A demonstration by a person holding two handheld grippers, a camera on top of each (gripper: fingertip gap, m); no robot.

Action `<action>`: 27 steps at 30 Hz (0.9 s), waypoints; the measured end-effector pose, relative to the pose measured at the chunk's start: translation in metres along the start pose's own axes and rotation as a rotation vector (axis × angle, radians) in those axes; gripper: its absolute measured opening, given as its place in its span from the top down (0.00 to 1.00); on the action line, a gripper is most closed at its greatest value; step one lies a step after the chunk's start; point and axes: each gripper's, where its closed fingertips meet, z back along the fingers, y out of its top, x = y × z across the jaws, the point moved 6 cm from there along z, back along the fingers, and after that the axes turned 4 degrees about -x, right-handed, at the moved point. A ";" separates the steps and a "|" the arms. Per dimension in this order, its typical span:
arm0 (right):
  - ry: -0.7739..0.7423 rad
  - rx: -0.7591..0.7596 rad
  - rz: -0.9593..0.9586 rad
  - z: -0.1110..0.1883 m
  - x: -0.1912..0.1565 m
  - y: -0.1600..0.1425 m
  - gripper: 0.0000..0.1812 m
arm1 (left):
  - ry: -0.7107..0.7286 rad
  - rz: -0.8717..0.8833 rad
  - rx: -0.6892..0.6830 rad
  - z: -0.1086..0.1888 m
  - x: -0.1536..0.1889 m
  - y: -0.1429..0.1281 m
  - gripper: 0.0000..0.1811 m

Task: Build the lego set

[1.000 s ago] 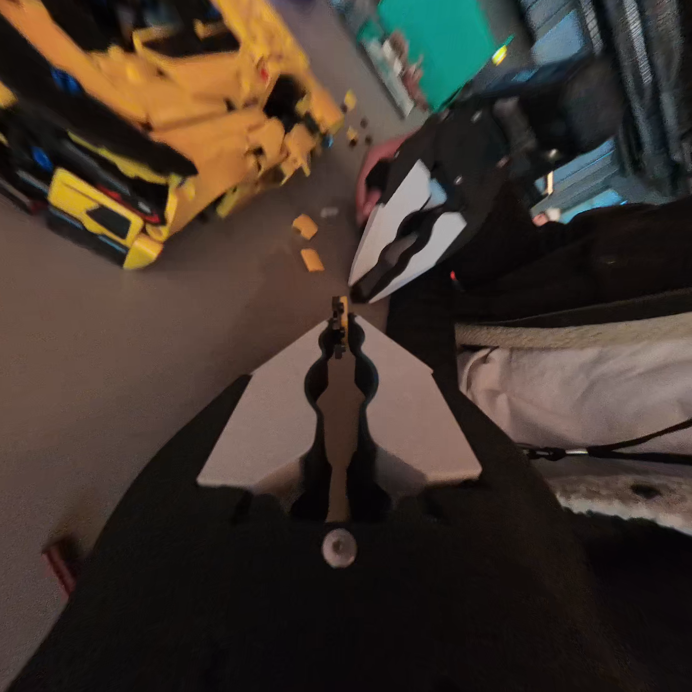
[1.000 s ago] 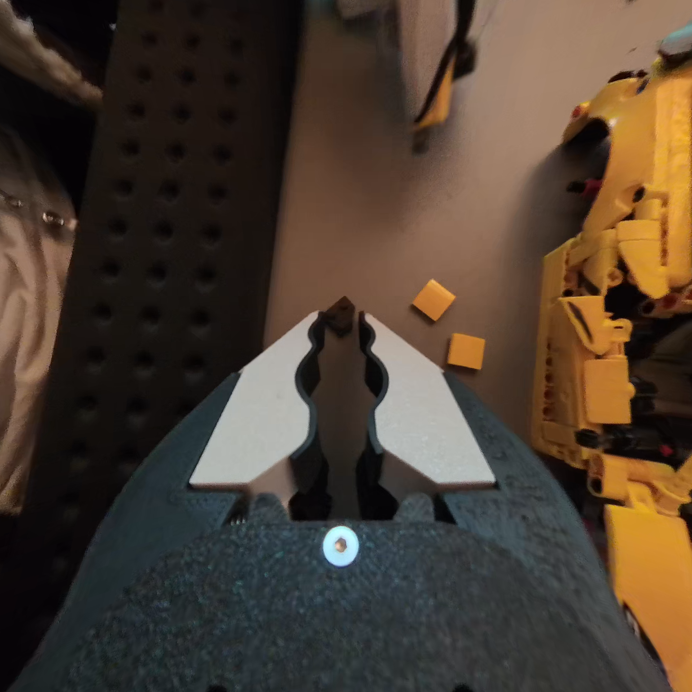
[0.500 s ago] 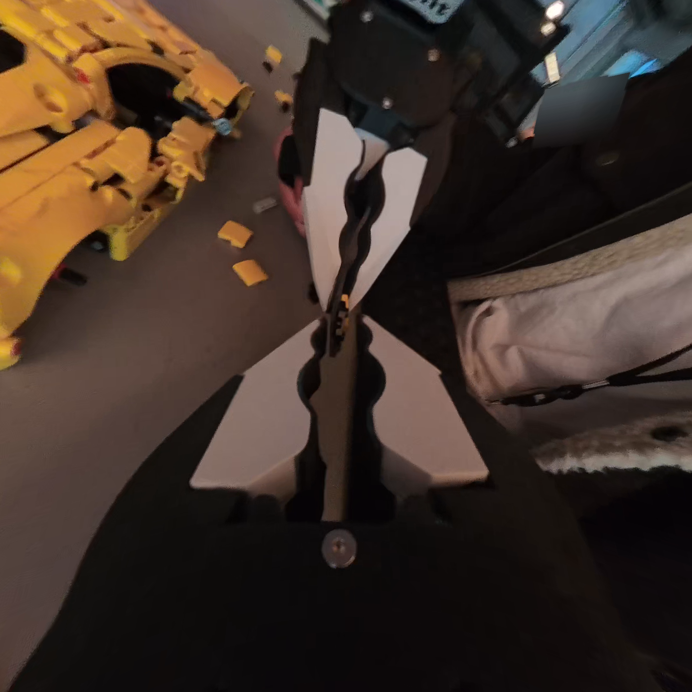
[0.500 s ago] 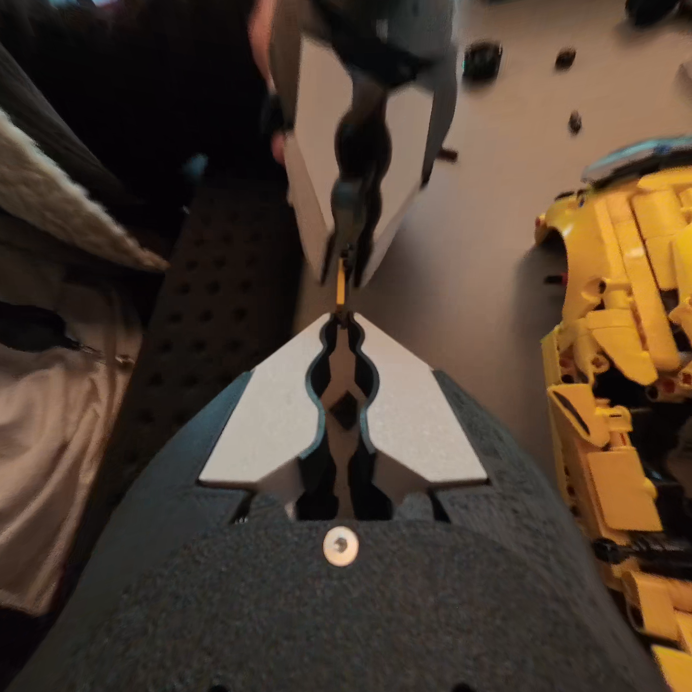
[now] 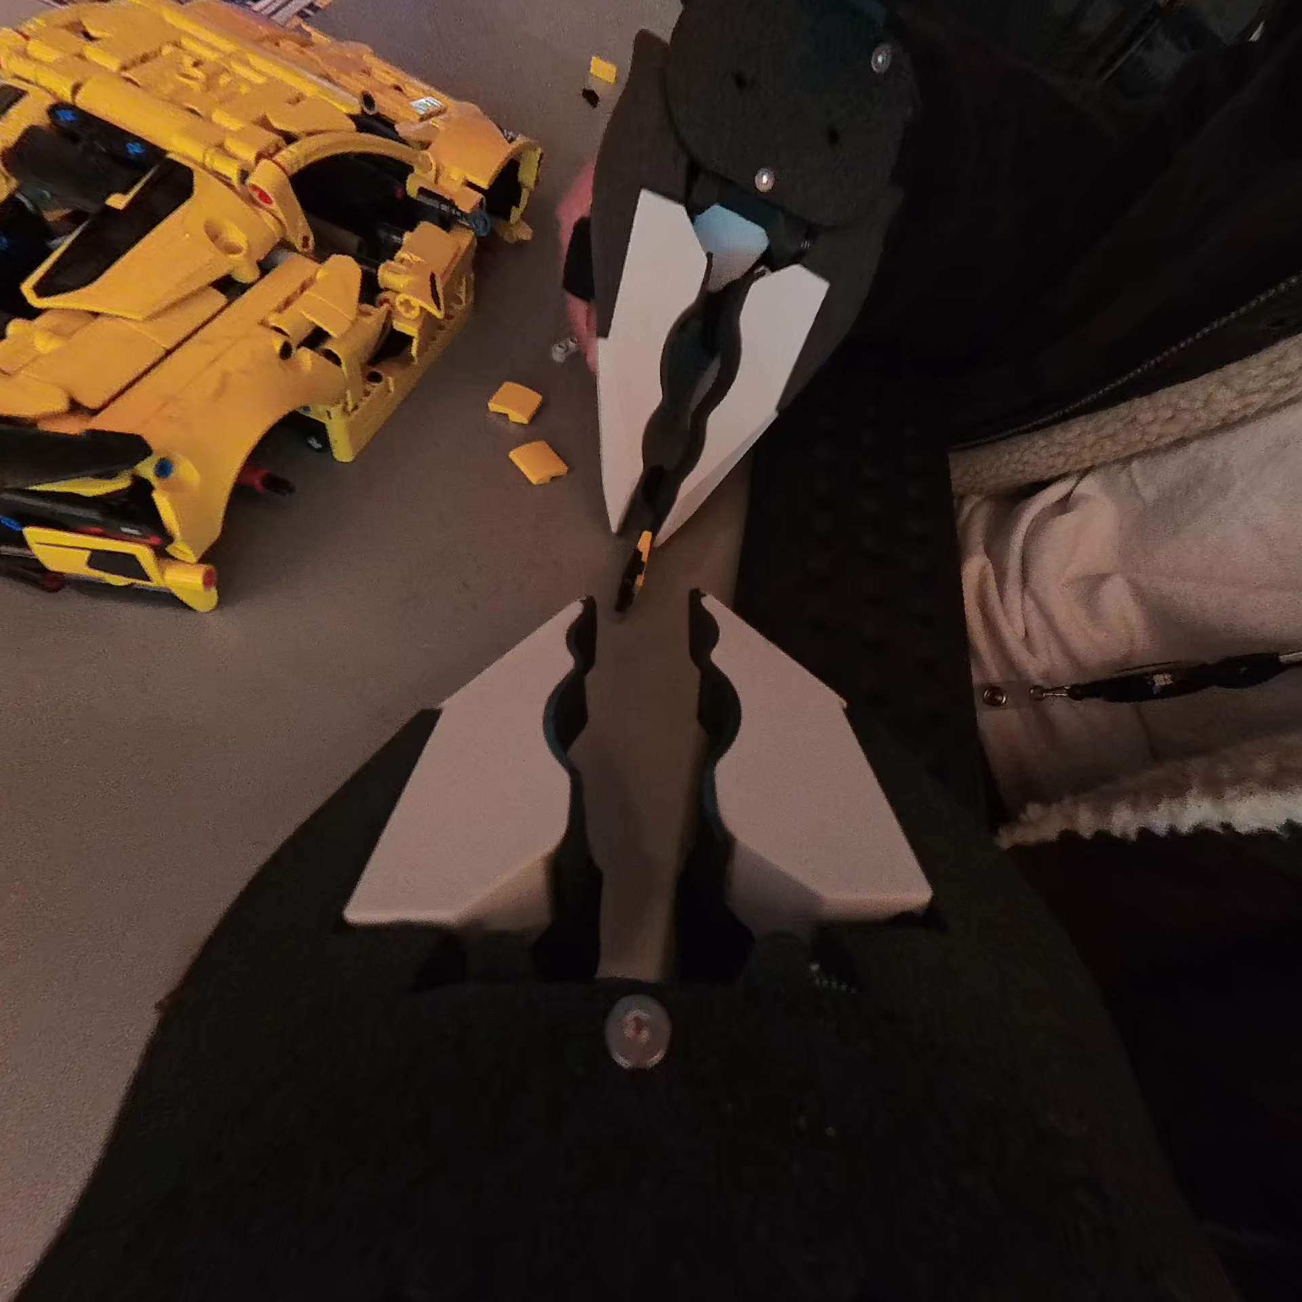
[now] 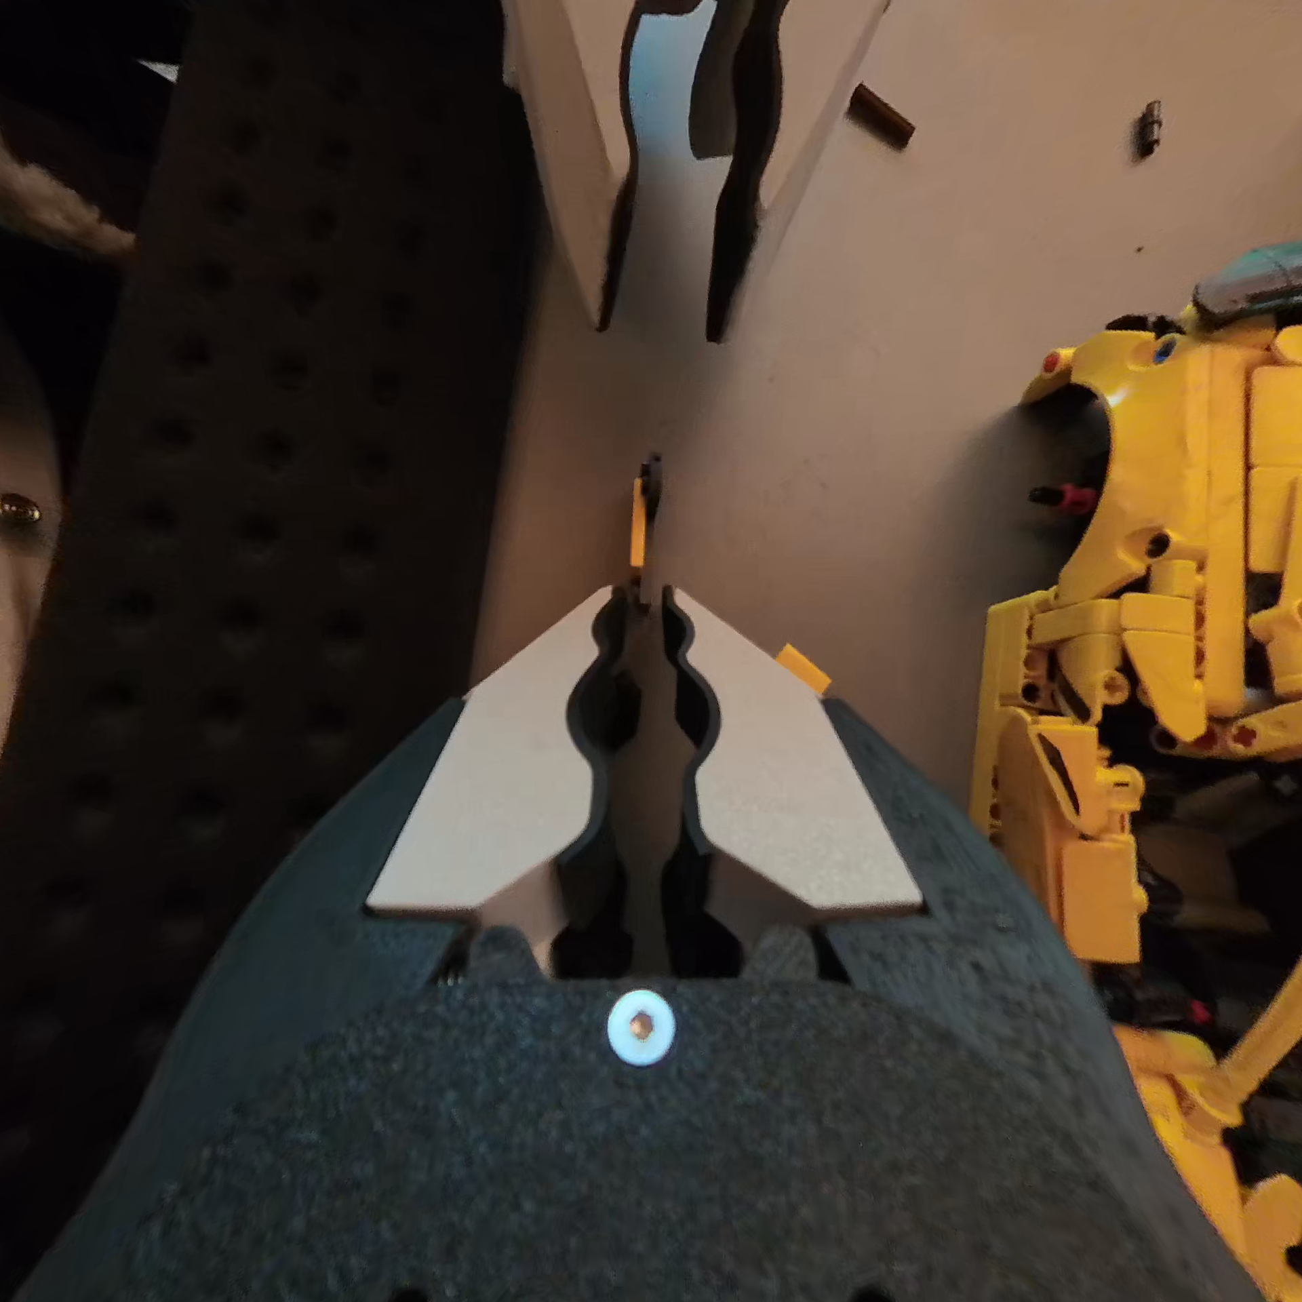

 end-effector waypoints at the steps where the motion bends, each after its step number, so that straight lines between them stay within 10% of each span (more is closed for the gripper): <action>1: -0.004 0.012 -0.005 0.003 0.000 0.000 0.94 | -0.001 0.002 0.002 0.000 0.000 0.000 0.86; 13: -0.055 0.004 0.013 0.017 -0.014 -0.023 0.84 | 0.002 0.066 0.031 -0.008 0.007 0.014 0.86; 27: -0.319 0.100 0.167 0.040 -0.016 -0.013 0.96 | 0.002 0.406 0.148 -0.035 0.015 0.041 0.87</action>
